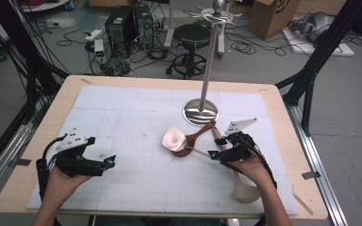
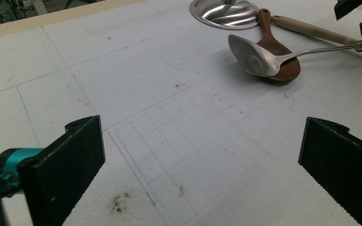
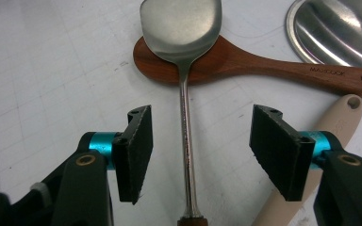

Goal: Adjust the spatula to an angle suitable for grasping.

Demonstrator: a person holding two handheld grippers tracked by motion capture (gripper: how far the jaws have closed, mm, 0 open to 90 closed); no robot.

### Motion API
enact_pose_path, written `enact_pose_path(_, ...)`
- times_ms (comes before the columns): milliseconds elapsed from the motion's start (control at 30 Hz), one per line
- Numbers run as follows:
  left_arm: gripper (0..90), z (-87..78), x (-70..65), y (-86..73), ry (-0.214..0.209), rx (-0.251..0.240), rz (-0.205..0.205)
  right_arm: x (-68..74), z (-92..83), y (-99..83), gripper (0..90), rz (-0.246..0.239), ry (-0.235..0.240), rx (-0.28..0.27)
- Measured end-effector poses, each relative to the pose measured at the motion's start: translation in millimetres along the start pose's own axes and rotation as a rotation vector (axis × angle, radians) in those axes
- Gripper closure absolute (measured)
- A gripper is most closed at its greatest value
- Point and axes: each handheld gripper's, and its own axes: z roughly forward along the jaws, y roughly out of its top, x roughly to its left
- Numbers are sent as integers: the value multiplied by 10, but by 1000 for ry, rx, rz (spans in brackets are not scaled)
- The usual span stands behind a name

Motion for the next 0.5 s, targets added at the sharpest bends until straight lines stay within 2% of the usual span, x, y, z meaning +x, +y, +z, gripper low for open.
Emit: enact_pose_path(500,17,16,2,-5,-6,5,8,24,74,8,436,-16,15,51)
